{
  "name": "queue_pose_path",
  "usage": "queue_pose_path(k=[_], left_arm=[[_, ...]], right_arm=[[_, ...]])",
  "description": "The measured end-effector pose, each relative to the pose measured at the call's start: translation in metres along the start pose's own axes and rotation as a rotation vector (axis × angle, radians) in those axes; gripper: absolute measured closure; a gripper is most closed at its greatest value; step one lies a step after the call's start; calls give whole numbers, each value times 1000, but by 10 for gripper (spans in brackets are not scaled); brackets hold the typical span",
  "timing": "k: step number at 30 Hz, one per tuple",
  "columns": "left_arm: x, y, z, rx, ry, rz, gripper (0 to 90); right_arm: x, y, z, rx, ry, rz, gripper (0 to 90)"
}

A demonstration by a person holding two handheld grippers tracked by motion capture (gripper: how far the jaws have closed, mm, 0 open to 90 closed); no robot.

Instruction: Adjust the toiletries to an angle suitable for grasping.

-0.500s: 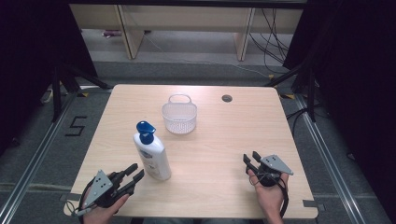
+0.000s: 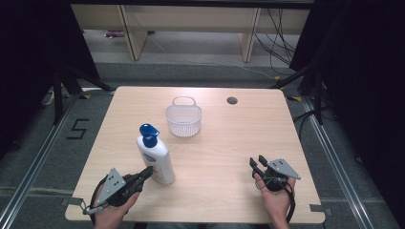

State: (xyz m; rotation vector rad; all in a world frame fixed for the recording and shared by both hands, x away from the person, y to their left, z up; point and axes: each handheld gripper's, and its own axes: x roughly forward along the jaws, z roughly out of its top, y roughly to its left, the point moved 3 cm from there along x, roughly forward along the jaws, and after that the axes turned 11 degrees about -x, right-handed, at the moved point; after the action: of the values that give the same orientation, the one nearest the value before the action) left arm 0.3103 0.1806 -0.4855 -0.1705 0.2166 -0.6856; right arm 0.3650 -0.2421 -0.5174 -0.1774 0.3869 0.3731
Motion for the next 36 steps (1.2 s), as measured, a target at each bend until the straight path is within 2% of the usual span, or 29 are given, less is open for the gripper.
queue_pose_path(k=[3,4,5,6,7,8,9,10,11,12,14,16,17,19,20,21,22,24,25,27,28,29,30,31,32,33,35,36], left_arm=[[4,1,1,13,-20,-23,896],[4,0,2,6,3,-11,896],[5,0,2,13,5,-16,896],[6,-1,3,21,4,-18,896],[8,-1,3,26,-9,-30,896],[9,-1,3,23,6,-23,896],[12,-2,4,26,-12,-38,896],[12,-3,4,26,8,-27,896],[15,-3,4,32,1,-36,896],[15,-4,4,31,9,-31,895],[19,-5,5,35,11,-35,895],[22,-6,5,24,3,-42,894],[22,-6,5,27,11,-36,892],[22,-6,5,26,8,-39,876],[22,-7,5,24,-2,-45,876],[19,-10,8,27,-28,-48,829],[16,-12,10,20,-28,-39,813],[12,-16,16,31,-69,-43,767],[7,-19,19,15,-69,-22,736],[3,-22,26,-2,-102,-1,669],[3,-22,26,-2,-102,-1,636],[0,-25,35,-21,-139,9,600],[-2,-26,39,-30,-159,21,574],[-2,-26,39,-30,-159,21,553],[-3,-27,45,-30,-181,29,517],[-4,-28,53,-25,-202,44,496],[-5,-28,60,-19,-217,66,470],[-4,-27,63,-17,-223,79,456]], right_arm=[[0,1,0,5,-4,3,595],[0,1,0,10,2,7,593],[0,3,0,23,4,-7,592],[0,0,0,-7,4,-8,590],[0,0,0,-10,8,-8,587],[0,0,0,-6,6,-4,586],[1,3,0,28,1,13,584],[2,2,0,19,-1,-20,580],[2,1,-1,14,7,-26,577],[1,-1,-1,-9,4,-15,573],[3,-2,-3,-3,10,-19,562],[1,0,-3,32,17,-12,550],[3,-3,-4,0,7,-33,541],[2,-3,-5,13,12,-26,536],[2,-5,-4,-5,-11,-27,531],[1,-6,-5,-2,-24,-28,517],[0,-7,-5,0,-23,-25,512],[-2,-9,-6,10,-22,-31,502],[-3,-8,-6,39,-34,-40,499],[-5,-11,-8,32,-33,-51,493],[-6,-14,-9,15,-36,-58,491],[-6,-15,-9,34,-32,-48,490],[-6,-18,-10,18,-26,-52,489],[-6,-18,-10,18,-26,-52,489],[-8,-20,-8,29,-36,-53,488],[-7,-21,-7,19,-38,-83,488],[-8,-22,-6,22,-44,-70,487],[-7,-22,-5,41,-49,-64,487]])
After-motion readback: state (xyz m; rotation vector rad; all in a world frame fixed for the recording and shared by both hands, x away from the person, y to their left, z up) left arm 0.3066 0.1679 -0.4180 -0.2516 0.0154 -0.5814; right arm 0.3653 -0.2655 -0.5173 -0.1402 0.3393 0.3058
